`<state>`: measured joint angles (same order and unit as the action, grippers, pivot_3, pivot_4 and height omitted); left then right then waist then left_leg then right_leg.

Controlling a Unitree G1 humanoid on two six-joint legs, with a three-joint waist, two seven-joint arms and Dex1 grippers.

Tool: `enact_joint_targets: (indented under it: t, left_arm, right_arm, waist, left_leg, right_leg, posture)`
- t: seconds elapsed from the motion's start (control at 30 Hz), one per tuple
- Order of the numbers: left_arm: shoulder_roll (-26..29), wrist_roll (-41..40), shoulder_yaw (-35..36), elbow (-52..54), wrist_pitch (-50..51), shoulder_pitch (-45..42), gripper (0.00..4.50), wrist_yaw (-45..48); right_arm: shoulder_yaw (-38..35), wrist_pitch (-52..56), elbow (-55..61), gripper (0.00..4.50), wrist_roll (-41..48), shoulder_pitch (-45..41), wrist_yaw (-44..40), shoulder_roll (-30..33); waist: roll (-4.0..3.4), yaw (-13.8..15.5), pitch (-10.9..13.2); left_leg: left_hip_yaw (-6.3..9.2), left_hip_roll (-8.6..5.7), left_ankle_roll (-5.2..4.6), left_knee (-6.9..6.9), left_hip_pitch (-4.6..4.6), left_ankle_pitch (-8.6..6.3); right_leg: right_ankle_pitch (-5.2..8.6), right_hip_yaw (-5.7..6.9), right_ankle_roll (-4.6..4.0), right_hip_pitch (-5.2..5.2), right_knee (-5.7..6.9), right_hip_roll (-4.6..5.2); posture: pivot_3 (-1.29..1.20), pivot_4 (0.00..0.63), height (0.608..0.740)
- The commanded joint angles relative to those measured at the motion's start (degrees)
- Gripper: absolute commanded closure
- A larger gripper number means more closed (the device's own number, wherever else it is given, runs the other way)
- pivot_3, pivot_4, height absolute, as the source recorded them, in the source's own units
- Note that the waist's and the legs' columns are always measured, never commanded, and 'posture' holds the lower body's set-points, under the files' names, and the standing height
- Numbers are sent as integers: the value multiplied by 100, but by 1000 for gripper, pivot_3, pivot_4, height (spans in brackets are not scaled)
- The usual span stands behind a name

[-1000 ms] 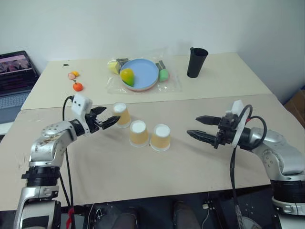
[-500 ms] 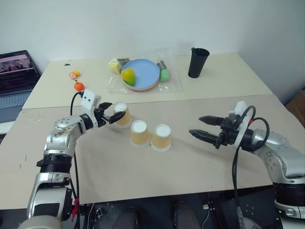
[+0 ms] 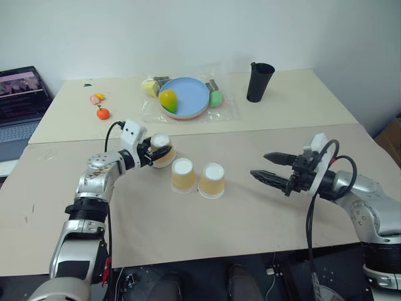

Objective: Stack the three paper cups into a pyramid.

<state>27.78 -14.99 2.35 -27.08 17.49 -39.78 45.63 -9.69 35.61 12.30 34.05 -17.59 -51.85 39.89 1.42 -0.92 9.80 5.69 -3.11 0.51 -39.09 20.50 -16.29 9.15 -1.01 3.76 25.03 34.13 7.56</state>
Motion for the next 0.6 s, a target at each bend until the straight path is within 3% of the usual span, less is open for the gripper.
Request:
enact_joint_targets:
  t: [0.03,0.33,0.47,0.6]
  left_arm:
    - [105,-99,88,478,-65,-330,2027,168]
    - [400,-1796,32,2467,1760,-775,2027,1801]
    - [617,-2487,172,2742,2485,-941,2027,2227]
    - [974,-2467,8,2559,2613,-1028,2027,2660]
  right_arm:
    - [-132,-13,250,0,96,-33,4,104]
    - [-129,60,319,0,176,12,-62,209]
    - [-163,133,518,0,269,179,-61,258]
    - [-190,156,637,0,274,306,-13,243]
  waist:
    - [0,6,0]
    - [1,-13,1]
    - [1,-58,1]
    - [1,-88,1]
  left_leg:
    - [0,0,0,0,0,0]
    - [5,-1,-3,-11,18,-1]
    - [4,0,-4,-11,13,-2]
    - [3,-1,-4,-12,8,-2]
  right_leg:
    - [0,0,0,0,0,0]
    - [-1,4,4,4,0,0]
    - [0,3,5,4,1,-1]
    - [0,3,6,1,5,-1]
  posture:
    - [0,150,720]
    - [0,150,720]
    - [0,150,720]
    - [0,150,720]
